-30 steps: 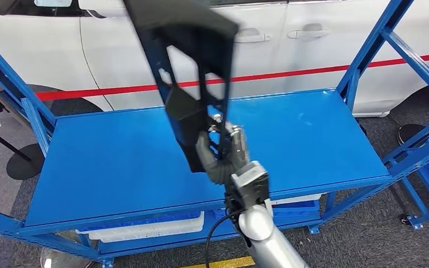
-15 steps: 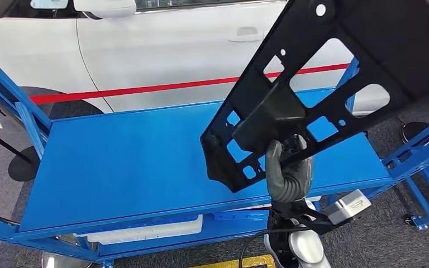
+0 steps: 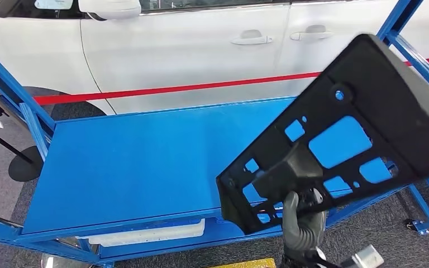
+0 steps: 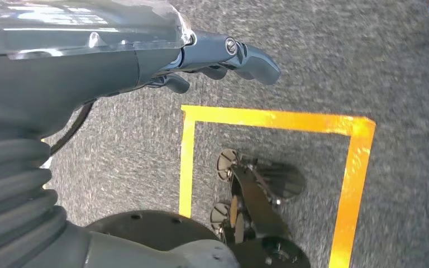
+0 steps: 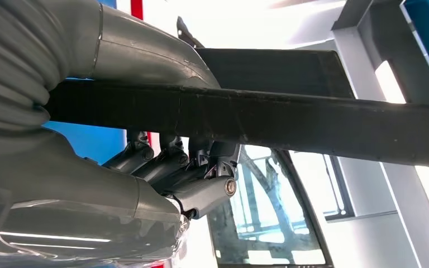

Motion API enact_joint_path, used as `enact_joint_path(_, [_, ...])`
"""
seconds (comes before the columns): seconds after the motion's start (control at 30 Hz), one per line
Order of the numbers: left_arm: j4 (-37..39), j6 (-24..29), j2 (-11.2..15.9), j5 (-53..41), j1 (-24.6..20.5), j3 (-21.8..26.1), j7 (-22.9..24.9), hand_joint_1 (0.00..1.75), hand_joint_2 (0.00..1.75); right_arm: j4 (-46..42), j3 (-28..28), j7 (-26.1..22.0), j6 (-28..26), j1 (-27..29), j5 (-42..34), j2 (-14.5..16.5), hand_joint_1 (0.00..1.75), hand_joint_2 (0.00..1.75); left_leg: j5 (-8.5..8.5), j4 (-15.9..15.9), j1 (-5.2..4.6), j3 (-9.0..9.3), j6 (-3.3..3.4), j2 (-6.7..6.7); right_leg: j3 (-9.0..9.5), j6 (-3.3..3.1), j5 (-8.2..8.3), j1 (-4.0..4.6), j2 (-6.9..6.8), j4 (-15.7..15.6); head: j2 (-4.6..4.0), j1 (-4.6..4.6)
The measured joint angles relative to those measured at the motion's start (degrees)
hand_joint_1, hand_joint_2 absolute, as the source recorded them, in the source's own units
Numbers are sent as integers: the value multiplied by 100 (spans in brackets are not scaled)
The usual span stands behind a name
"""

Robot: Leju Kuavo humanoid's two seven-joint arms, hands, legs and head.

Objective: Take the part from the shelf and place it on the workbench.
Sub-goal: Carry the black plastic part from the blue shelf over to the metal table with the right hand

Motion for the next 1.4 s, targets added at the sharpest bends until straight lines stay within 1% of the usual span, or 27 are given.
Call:
enact_joint_path(0.07, [-5,-7,-51,-26,4,81,-5,0,175,34,-473,-81,779,378,204,257,175,175,42,-44,18,-14,61,23,-173,42,-381,-10,13,468,-1,22])
enact_joint_path(0.13, [-14,-10,-88,-66,7,151,5,0,175,62,-991,-84,1401,678,426,556,175,175,66,-39,12,-65,84,34,-451,77,-798,-27,15,1206,0,39])
enact_joint_path(0.17, [-21,-14,-102,-88,10,180,15,0,175,73,-1215,-85,1550,798,500,684,175,175,81,-30,11,-94,86,38,-519,93,-882,-40,14,1442,0,39])
enact_joint_path(0.2, [-28,-21,-114,-112,14,204,24,0,175,79,-1400,-85,1625,896,557,789,175,175,95,-17,13,-125,81,40,-493,105,-859,-56,13,1486,1,40])
enact_joint_path(0.23, [-35,-32,-123,-137,18,226,31,0,175,80,-1534,-86,1642,971,616,869,175,175,109,2,16,-155,69,41,-353,111,-735,-74,11,1301,1,42])
enact_joint_path(0.3, [-46,-60,-135,-182,20,266,37,0,175,79,-1670,-86,1640,1070,776,996,175,175,129,61,17,-219,28,40,147,112,-441,-103,10,506,1,43])
enact_joint_path(0.37, [-59,-79,-136,-226,14,293,34,0,175,82,-1701,-86,1618,1138,982,1105,175,175,154,111,5,-251,-35,37,442,78,-269,-91,30,-5,0,31])
enact_joint_path(0.5, [-85,-73,-132,-324,-13,327,33,0,175,118,-1701,-86,1576,1197,1211,1245,175,175,165,173,16,-329,-196,24,340,-89,-176,-75,34,-75,1,9])
enact_joint_path(0.57, [-92,-68,-132,-361,-9,348,38,0,175,132,-1676,-86,1562,1217,1257,1287,175,175,-234,525,33,-471,-247,23,223,-181,-68,-80,15,-90,1,-6])
enact_joint_path(0.63, [-96,-70,-129,-391,-11,370,46,0,175,152,-1633,-86,1537,1239,1275,1306,175,175,-791,1231,34,-658,-271,23,85,-217,37,-53,9,-79,0,-21])
enact_joint_path(0.67, [-97,-70,-128,-405,-13,381,50,0,175,167,-1611,-86,1520,1246,1278,1308,175,175,-945,1549,33,-703,-273,23,9,-224,88,-35,5,-68,0,-22])
enact_joint_path(0.7, [-99,-71,-126,-414,-15,390,55,0,175,181,-1589,-86,1503,1251,1278,1308,175,175,-963,1708,31,-669,-263,23,-66,-227,135,-18,1,-54,0,-22])
enact_joint_path(0.73, [-100,-71,-126,-419,-15,400,58,0,175,195,-1570,-86,1492,1255,1278,1308,175,175,-865,1654,25,-526,-240,23,-138,-228,179,0,-3,-37,0,-21])
enact_joint_path(0.77, [-102,-71,-125,-422,-17,409,61,0,175,205,-1554,-86,1489,1257,1279,1308,175,175,-706,1383,13,-277,-201,22,-200,-228,220,19,-4,-22,0,-23])
enact_joint_path(0.8, [-107,-71,-117,-422,-21,415,63,0,175,213,-1539,-86,1489,1258,1279,1308,175,175,-580,967,-7,38,-145,22,-246,-225,260,28,-5,-10,0,-22])
enact_joint_path(0.87, [-125,-71,-99,-423,-38,423,65,0,175,221,-1509,-86,1489,1261,1278,1308,175,175,-521,165,-54,566,-48,25,-297,-190,343,43,-9,-5,0,-18])
enact_joint_path(0.93, [-138,-72,-91,-424,-52,427,68,0,175,225,-1481,-86,1489,1264,1278,1309,175,175,-538,-138,-97,702,-1,27,-308,-118,434,23,-20,-28,-1,-27])
enact_joint_path(1.0, [-139,-74,-91,-424,-54,429,70,0,175,227,-1466,-86,1489,1267,1279,1311,175,175,-409,-207,-91,645,47,42,-324,-43,465,5,-16,-39,0,-39])
enact_joint_path(1.03, [-140,-74,-91,-424,-56,430,70,0,175,228,-1464,-86,1488,1271,1279,1312,175,175,-331,-245,-75,605,81,57,-355,-13,354,3,-8,24,0,-33])
enact_joint_path(1.07, [-140,-75,-91,-424,-58,432,71,0,175,230,-1464,-86,1488,1275,1279,1312,175,175,-251,-279,-55,551,109,72,-408,16,135,-1,0,185,-1,-26])
enact_joint_path(1.13, [-142,-74,-89,-423,-58,434,72,0,175,240,-1465,-86,1487,1281,1279,1312,175,175,-124,-279,-48,393,137,95,-568,71,-462,-29,8,819,0,-16])
enact_joint_path(1.17, [-142,-74,-89,-423,-56,434,73,0,175,249,-1465,-86,1484,1281,1279,1311,175,175,-65,-262,-47,307,132,103,-628,101,-645,-44,8,1165,0,-16])
enact_joint_path(1.2, [-142,-75,-90,-425,-54,435,75,0,175,258,-1466,-86,1479,1282,1279,1311,175,175,-8,-236,-44,213,120,110,-633,127,-684,-61,7,1410,1,-17])
enact_joint_path(1.23, [-142,-77,-91,-432,-55,435,79,0,175,267,-1466,-86,1472,1283,1279,1310,175,175,40,-201,-38,120,103,115,-556,147,-582,-78,6,1475,0,-15])
enact_joint_path(1.3, [-142,-83,-95,-452,-57,435,91,0,175,277,-1462,-86,1459,1285,1279,1310,175,175,114,-96,-23,-69,55,116,-119,174,-261,-114,5,1046,0,-15])
enact_joint_path(1.37, [-142,-86,-99,-468,-55,435,108,0,175,278,-1442,-87,1447,1284,1280,1310,175,175,161,35,-27,-225,-5,108,433,155,-241,-112,14,265,0,-14])
enact_joint_path(1.4, [-142,-88,-99,-475,-55,435,115,0,175,278,-1428,-87,1432,1286,1280,1309,175,175,188,82,-32,-273,-41,105,594,125,-305,-101,17,-7,-1,-12])
